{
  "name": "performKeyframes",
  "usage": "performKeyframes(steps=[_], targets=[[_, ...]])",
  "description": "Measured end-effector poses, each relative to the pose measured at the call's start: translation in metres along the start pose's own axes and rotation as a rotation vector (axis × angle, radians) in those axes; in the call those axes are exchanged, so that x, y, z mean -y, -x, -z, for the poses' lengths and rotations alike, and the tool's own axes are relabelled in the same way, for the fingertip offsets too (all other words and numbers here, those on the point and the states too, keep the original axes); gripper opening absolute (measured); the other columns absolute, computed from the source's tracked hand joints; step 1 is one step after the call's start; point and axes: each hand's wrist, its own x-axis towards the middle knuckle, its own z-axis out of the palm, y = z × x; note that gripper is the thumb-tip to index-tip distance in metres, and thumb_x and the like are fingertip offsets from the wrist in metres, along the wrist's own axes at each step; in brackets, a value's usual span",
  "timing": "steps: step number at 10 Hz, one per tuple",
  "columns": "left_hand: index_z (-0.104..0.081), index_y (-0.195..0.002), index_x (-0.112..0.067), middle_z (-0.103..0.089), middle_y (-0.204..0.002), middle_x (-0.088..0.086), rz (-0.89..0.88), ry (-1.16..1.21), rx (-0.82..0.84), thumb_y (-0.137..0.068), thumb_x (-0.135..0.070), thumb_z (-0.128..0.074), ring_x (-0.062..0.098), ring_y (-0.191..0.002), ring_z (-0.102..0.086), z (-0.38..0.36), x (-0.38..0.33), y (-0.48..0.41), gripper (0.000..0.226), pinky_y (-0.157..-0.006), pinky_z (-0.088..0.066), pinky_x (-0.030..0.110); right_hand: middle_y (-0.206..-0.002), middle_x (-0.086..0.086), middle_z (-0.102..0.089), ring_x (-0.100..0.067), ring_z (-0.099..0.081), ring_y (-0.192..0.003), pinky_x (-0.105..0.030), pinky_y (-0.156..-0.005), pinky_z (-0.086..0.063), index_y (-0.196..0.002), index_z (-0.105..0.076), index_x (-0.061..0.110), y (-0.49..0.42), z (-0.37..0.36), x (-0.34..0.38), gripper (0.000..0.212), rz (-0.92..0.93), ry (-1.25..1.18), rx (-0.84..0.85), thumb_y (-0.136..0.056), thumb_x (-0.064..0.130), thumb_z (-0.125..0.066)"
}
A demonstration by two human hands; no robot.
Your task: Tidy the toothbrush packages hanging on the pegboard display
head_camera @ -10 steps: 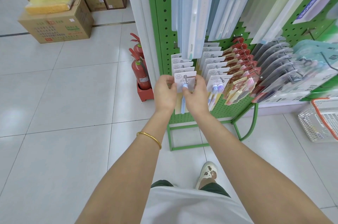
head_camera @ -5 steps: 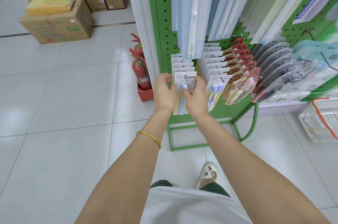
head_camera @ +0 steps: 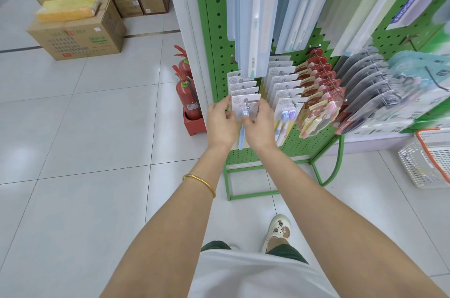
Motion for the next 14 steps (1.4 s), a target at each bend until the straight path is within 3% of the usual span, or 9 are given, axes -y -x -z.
performKeyframes(steps=[1, 2, 3, 4, 6, 7, 8, 10, 14], targets=[[-0.054, -0.132, -0.014, -0.045, -0.111, 0.004, 0.013, -0.004, -0.010, -0.087, 0.006, -0.042, -0.005, -0.086, -0.052, 0.000, -0.003, 0.003, 0.051, -0.098, -0.043, 0.027, -0.127, -0.016, -0.049, -0.024, -0.047, -0.116, -0.028, -0.097, -0.038, -0.132, -0.043, 0.001, 0.001, 0.000, 0.000, 0.044, -0.011, 0.001, -0.006, -0.090, 0.007, -0.056], [-0.053, -0.126, -0.006, -0.051, -0.115, 0.008, 0.021, 0.006, -0.032, -0.088, 0.006, -0.047, 0.013, -0.090, -0.055, 0.000, -0.003, 0.004, 0.040, -0.089, -0.048, 0.023, -0.128, -0.015, -0.048, -0.024, -0.047, -0.117, -0.022, -0.095, -0.036, -0.133, -0.042, 0.002, 0.002, -0.001, -0.002, 0.045, -0.014, 0.004, -0.010, -0.090, 0.008, -0.056], [-0.054, -0.115, 0.000, -0.056, -0.104, 0.004, 0.009, 0.032, -0.041, -0.086, 0.008, -0.050, 0.009, -0.083, -0.053, 0.000, -0.006, 0.008, 0.031, -0.068, -0.043, 0.006, -0.130, -0.015, -0.046, -0.023, -0.046, -0.117, -0.012, -0.086, -0.028, -0.134, -0.041, 0.002, 0.003, -0.001, -0.003, 0.045, -0.020, 0.012, -0.016, -0.091, 0.008, -0.055], [-0.052, -0.102, -0.009, -0.054, -0.095, -0.002, 0.006, 0.071, -0.031, -0.085, 0.008, -0.052, 0.004, -0.078, -0.052, 0.001, -0.008, 0.011, 0.024, -0.065, -0.042, 0.003, -0.132, -0.016, -0.046, -0.024, -0.046, -0.119, -0.011, -0.088, -0.027, -0.135, -0.040, 0.001, 0.005, -0.001, -0.004, 0.046, -0.013, 0.015, -0.020, -0.092, 0.009, -0.054], [-0.051, -0.102, -0.008, -0.052, -0.090, -0.004, 0.014, 0.074, -0.040, -0.086, 0.008, -0.052, 0.000, -0.076, -0.051, 0.001, -0.008, 0.014, 0.022, -0.064, -0.040, 0.000, -0.137, -0.017, -0.041, -0.025, -0.042, -0.123, -0.005, -0.084, -0.021, -0.140, -0.034, 0.001, 0.006, 0.000, -0.004, 0.050, -0.029, 0.039, -0.015, -0.094, 0.009, -0.053], [-0.049, -0.100, -0.010, -0.050, -0.086, -0.008, 0.016, 0.069, -0.032, -0.086, 0.009, -0.052, -0.003, -0.073, -0.049, 0.000, -0.008, 0.015, 0.024, -0.063, -0.039, -0.001, -0.138, -0.017, -0.043, -0.025, -0.043, -0.125, -0.011, -0.095, -0.026, -0.141, -0.034, 0.002, 0.007, 0.001, -0.003, 0.053, -0.023, 0.034, -0.008, -0.092, 0.009, -0.054], [-0.053, -0.110, 0.000, -0.055, -0.105, 0.005, 0.026, 0.027, -0.037, -0.086, 0.007, -0.052, 0.007, -0.086, -0.052, 0.000, -0.005, 0.014, 0.025, -0.069, -0.040, 0.003, -0.136, -0.018, -0.045, -0.027, -0.044, -0.126, -0.032, -0.107, -0.034, -0.140, -0.035, 0.002, 0.010, 0.002, -0.003, 0.055, -0.027, 0.020, -0.006, -0.090, 0.010, -0.057], [-0.051, -0.120, -0.001, -0.048, -0.123, 0.012, 0.041, -0.007, -0.042, -0.087, 0.003, -0.051, 0.012, -0.098, -0.048, 0.001, -0.001, 0.018, 0.033, -0.089, -0.043, 0.022, -0.141, -0.017, -0.040, -0.027, -0.040, -0.130, -0.026, -0.106, -0.030, -0.142, -0.032, 0.000, 0.016, 0.006, -0.004, 0.059, -0.041, 0.041, 0.030, -0.090, 0.007, -0.059], [-0.049, -0.125, -0.001, -0.045, -0.128, 0.013, 0.078, -0.020, -0.041, -0.090, 0.000, -0.051, 0.020, -0.108, -0.054, -0.006, 0.004, 0.044, 0.034, -0.097, -0.044, 0.027, -0.146, -0.013, -0.035, -0.023, -0.040, -0.131, -0.022, -0.100, -0.032, -0.144, -0.028, 0.004, 0.046, 0.029, -0.007, 0.056, -0.106, 0.006, 0.063, -0.096, 0.016, -0.054]])
